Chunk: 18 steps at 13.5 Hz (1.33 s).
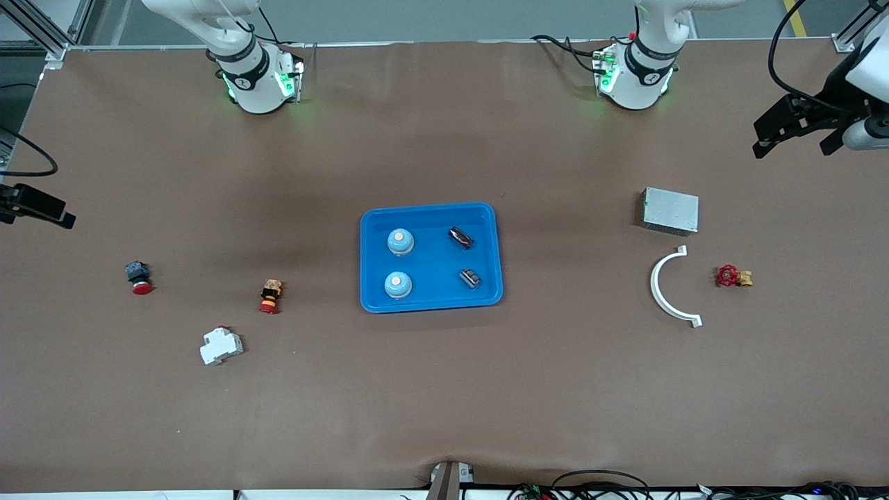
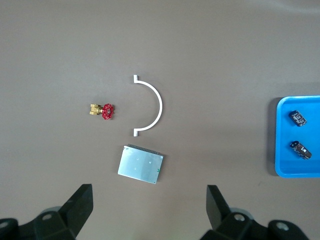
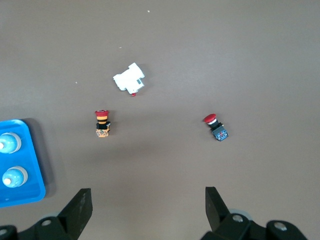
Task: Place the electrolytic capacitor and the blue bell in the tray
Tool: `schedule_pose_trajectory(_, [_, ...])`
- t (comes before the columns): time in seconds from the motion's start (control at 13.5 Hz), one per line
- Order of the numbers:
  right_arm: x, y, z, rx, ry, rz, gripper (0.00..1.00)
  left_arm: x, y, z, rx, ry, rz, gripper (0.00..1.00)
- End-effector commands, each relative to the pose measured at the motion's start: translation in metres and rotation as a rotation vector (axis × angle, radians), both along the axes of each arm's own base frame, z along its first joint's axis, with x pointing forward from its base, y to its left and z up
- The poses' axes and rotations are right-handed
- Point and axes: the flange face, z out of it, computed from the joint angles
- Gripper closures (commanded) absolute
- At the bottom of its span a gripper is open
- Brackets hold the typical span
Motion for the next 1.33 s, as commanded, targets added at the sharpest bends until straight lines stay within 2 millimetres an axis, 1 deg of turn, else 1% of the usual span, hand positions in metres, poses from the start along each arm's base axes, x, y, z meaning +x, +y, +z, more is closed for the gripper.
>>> schedule_pose_trajectory(0.0, [-0.0092,0.0156,0.0154,0.0,-0.015,0.058,0.0,-0.002,-0.0002,0.0043,0.003,-0.006,-0.007,0.0])
schedule_pose_trajectory(0.15, [-0.0118,0.0209,0.021,0.0,-0.026,0.068,0.0,-0.0033,0.0009,-0.0007,0.007,0.016,-0.004,0.0])
schedule_pose_trajectory(0.37, [-0.0122,0.02,0.0241,-0.001,-0.037,0.085,0.0,-0.0028,0.0034,0.0012,0.006,0.014,-0.001,0.0])
schedule_pose_trajectory(0.66, [-0.0115,0.0188,0.0227,0.004,-0.041,0.084,0.0,-0.0011,0.0068,0.0017,0.006,0.012,0.018,0.0])
schedule_pose_trajectory(0.89, [-0.0102,0.0204,0.0222,0.003,-0.049,0.085,0.0,-0.0002,0.0055,0.0023,0.008,0.01,0.018,0.0])
schedule_pose_trajectory(1.26, [-0.0119,0.017,0.022,0.005,-0.047,0.065,0.0,0.0003,0.0055,0.0008,0.009,0.013,0.013,0.0])
